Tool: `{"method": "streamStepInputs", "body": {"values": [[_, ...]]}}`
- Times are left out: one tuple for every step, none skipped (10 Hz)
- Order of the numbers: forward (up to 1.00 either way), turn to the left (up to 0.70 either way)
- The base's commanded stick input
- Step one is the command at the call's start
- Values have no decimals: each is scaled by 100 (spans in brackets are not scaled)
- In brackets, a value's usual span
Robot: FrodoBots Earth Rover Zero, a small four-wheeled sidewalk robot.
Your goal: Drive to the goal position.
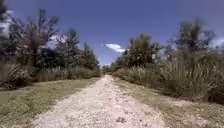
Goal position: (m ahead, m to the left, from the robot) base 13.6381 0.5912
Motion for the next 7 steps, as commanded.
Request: {"method": "streamStepInputs", "body": {"values": [[70,0],[70,0],[70,0],[70,3],[70,35],[70,35],[70,0]]}}
